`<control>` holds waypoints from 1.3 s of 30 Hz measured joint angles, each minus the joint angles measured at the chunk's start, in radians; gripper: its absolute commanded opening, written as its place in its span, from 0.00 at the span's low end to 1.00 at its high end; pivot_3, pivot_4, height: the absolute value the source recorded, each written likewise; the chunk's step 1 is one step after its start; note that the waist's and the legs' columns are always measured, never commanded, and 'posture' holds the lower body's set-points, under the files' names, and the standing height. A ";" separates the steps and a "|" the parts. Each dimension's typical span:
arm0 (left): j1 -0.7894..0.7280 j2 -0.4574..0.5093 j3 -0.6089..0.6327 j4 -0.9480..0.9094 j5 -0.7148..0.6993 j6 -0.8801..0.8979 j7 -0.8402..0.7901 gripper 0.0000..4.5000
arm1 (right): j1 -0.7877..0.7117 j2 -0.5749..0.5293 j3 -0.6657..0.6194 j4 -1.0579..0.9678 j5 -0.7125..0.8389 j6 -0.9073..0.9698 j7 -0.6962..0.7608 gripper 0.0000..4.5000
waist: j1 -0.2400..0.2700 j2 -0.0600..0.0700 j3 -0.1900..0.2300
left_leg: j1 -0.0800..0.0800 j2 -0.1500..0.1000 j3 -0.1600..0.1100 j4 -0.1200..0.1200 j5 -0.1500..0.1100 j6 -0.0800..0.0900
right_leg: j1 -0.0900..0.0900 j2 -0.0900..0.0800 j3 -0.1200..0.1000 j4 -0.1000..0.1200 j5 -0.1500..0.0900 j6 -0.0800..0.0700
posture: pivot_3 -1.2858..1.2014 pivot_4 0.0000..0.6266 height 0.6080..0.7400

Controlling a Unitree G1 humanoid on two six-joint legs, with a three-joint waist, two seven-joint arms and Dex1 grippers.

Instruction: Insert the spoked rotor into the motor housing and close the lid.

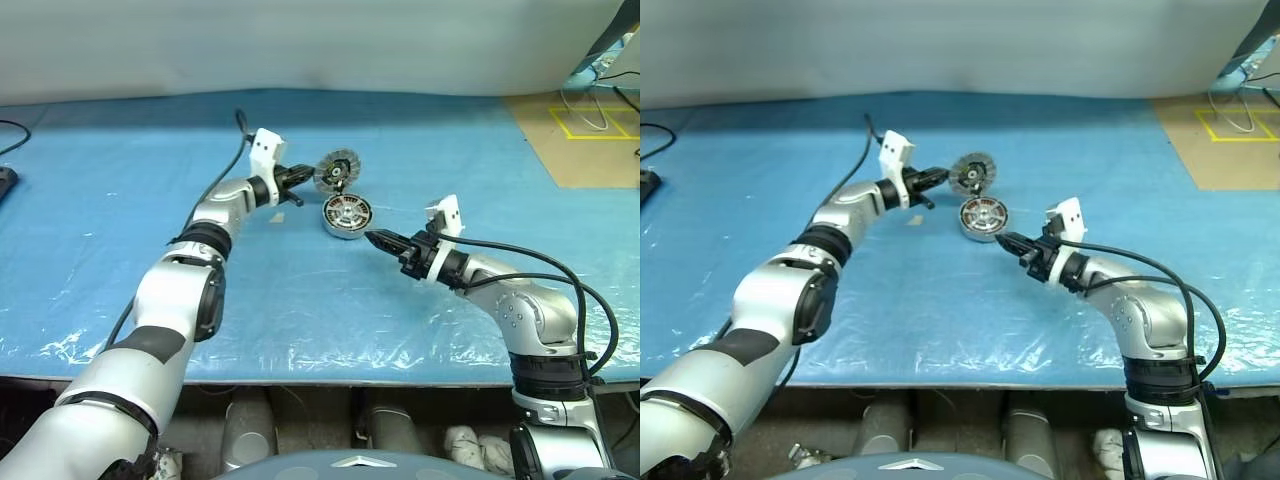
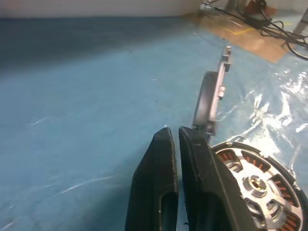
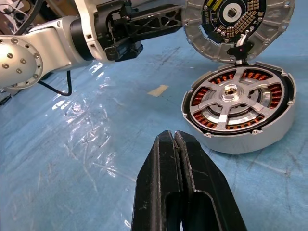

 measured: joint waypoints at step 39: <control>-0.182 0.077 0.117 -0.146 -0.085 0.064 -0.341 0.10 | -0.089 -0.068 -0.082 -0.006 0.078 -0.003 -0.054 0.00 | 0.001 0.000 0.000 | -0.002 -0.010 -0.006 -0.001 0.001 0.002 | 0.003 -0.011 -0.003 -0.005 -0.001 0.000 | 0.52 0.24 1.00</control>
